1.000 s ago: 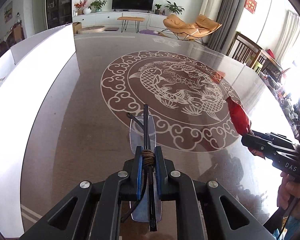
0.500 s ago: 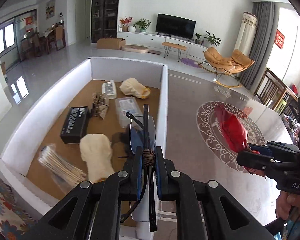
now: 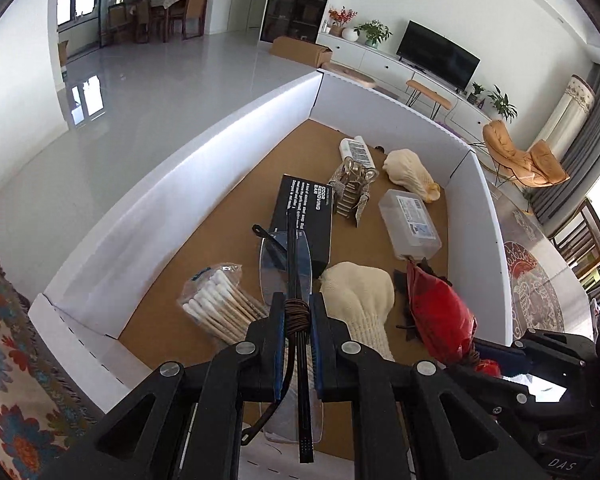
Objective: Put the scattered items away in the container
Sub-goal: 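Carry the glasses and red packet over the white container, then open both tools to drop the glasses and red packet into the container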
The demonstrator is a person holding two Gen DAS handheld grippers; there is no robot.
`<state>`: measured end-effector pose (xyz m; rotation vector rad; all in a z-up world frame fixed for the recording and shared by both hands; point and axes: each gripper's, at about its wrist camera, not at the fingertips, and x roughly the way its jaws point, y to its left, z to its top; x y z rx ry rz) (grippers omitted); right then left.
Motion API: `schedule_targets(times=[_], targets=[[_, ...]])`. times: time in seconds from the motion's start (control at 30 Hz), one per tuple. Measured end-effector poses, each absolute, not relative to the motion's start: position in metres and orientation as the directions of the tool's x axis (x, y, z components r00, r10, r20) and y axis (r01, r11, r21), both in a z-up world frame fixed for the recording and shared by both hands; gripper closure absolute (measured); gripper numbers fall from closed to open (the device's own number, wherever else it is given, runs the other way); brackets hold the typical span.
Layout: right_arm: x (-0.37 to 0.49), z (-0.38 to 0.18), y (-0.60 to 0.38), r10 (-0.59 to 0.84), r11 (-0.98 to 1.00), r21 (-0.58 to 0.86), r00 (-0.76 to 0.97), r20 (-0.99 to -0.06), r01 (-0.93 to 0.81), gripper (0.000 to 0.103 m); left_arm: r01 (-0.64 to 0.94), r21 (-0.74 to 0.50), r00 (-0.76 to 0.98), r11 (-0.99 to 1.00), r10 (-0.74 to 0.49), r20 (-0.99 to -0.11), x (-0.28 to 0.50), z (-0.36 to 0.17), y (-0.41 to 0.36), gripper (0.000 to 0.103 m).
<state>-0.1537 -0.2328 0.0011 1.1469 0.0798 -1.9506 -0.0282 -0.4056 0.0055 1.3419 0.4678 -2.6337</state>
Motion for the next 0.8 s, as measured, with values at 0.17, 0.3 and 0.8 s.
schedule_targets(times=[0.17, 0.3, 0.8], targets=[[-0.155, -0.014, -0.243, -0.577, -0.641, 0.279, -0.21, -0.789, 0.715, 0.054, 0.31, -0.162, -0.511, -0.937, -0.021, -0.859, -0.035, -0.009, -0.404, 0.071], [-0.155, -0.01, -0.242, -0.563, -0.644, 0.243, -0.234, -0.793, 0.726, 0.044, 0.301, -0.149, -0.537, -0.942, -0.039, -0.843, -0.034, -0.001, -0.397, 0.033], [-0.162, 0.019, -0.2, -0.537, -0.684, 0.199, -0.3, -0.788, 0.701, 0.044, 0.326, -0.061, -0.593, -0.943, -0.154, -0.79, -0.026, 0.042, -0.365, 0.006]])
